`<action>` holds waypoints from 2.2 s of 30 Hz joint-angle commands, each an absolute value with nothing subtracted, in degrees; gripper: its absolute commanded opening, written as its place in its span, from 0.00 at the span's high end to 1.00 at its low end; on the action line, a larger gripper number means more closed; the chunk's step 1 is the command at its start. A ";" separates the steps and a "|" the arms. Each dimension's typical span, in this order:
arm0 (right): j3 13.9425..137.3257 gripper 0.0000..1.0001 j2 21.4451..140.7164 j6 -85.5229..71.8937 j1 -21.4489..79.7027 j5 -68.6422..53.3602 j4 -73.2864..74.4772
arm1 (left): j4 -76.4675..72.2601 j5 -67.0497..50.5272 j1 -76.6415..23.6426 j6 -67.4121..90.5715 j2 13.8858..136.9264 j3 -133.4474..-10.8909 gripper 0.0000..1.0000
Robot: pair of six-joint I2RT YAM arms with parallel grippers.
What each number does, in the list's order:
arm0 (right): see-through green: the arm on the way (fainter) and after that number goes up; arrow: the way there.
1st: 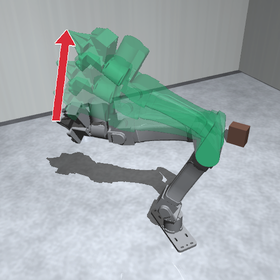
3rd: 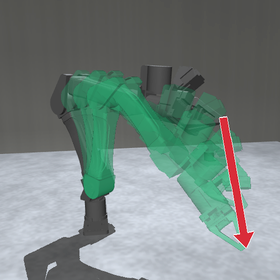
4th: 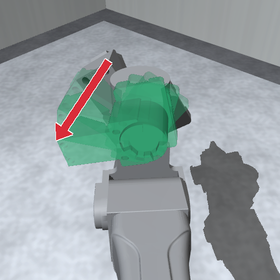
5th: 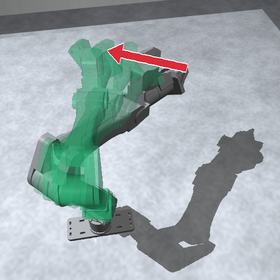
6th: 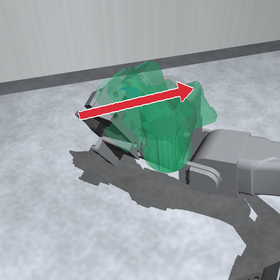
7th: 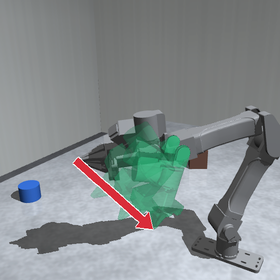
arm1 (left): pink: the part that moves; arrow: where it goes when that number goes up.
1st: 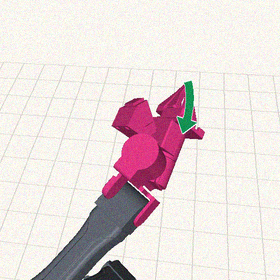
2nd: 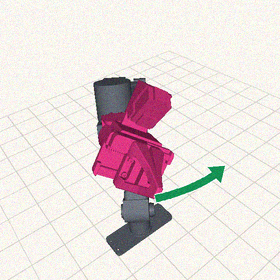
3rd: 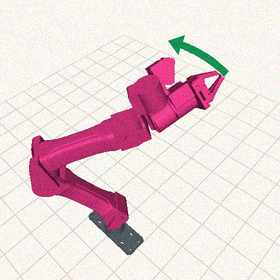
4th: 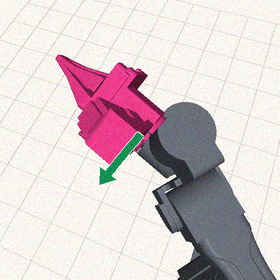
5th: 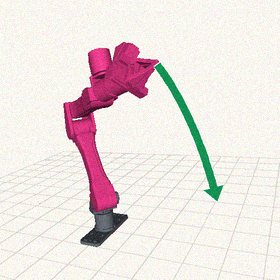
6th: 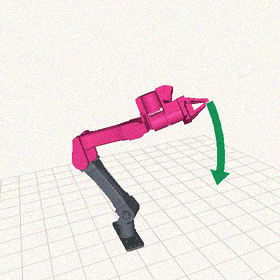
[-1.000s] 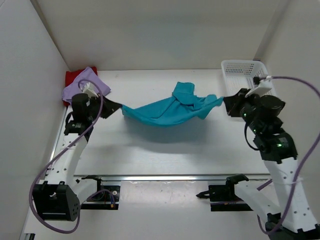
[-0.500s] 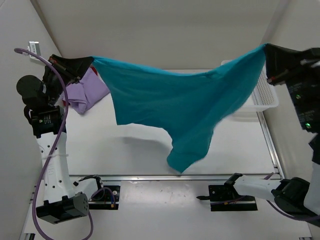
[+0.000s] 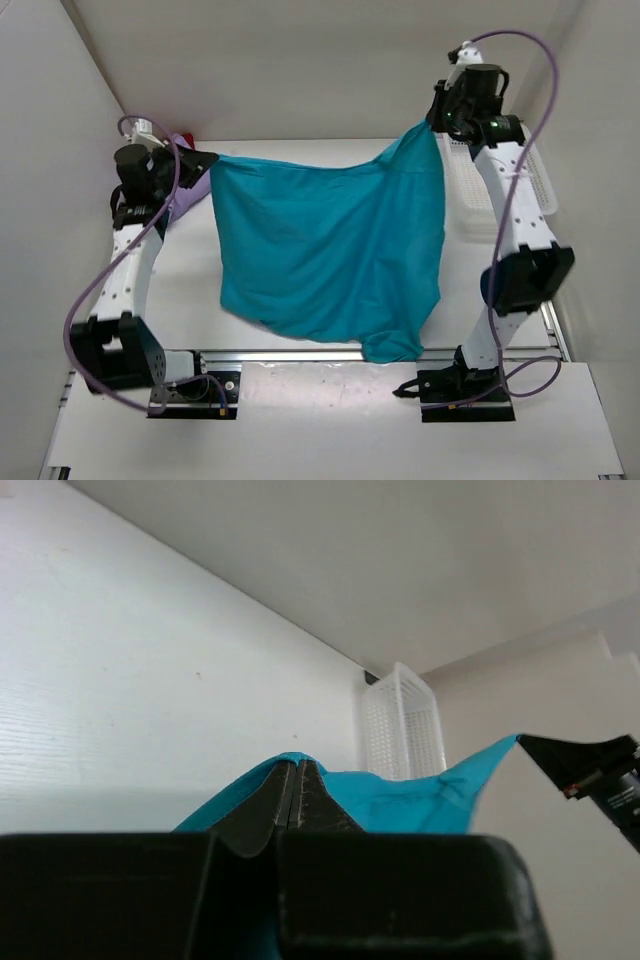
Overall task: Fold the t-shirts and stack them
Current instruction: Flatten out the tshirt
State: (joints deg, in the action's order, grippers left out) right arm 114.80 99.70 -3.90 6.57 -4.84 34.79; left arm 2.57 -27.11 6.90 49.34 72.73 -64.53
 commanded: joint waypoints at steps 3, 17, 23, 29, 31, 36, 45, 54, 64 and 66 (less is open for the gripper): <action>138.35 1.00 108.24 -5.18 5.28 -8.70 35.75 | 1.23 -23.11 5.28 47.90 82.15 -77.66 1.00; 135.98 1.00 97.57 -7.65 3.51 -10.90 26.90 | 4.84 -24.70 10.81 49.04 88.16 -97.40 1.00; 110.16 1.00 84.76 -6.95 2.91 -9.67 24.18 | 2.11 -23.82 11.33 47.38 82.71 -84.93 1.00; 72.75 1.00 70.86 -10.19 1.67 -9.41 16.09 | -2.29 -20.67 10.02 43.69 71.83 -61.75 1.00; 64.13 1.00 67.95 -11.42 2.20 -9.75 16.26 | -2.98 -19.52 9.32 41.93 68.83 -53.38 1.00; 40.54 1.00 58.19 -16.17 2.55 -12.29 13.62 | -6.51 -19.77 10.54 42.72 63.55 -32.45 1.00; 31.29 1.00 42.38 -19.78 0.09 -18.19 33.19 | -0.01 -20.65 11.25 37.36 55.30 -19.34 1.00; 34.27 1.00 36.47 -22.06 8.33 -13.82 40.70 | 9.50 -21.89 10.47 32.87 46.50 -17.14 1.00; 42.78 1.00 59.65 -20.30 2.01 -17.23 22.43 | -1.30 -20.83 10.02 42.35 60.01 -23.55 1.00; 45.08 1.00 64.40 -20.83 3.51 -13.81 19.34 | -3.86 -20.48 10.63 44.28 63.19 -23.82 1.00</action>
State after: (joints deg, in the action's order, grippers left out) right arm 40.32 60.82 -20.82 2.13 -16.21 28.58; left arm 1.63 -21.37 9.78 40.18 60.82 -21.82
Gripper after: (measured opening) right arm 0.006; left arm 0.042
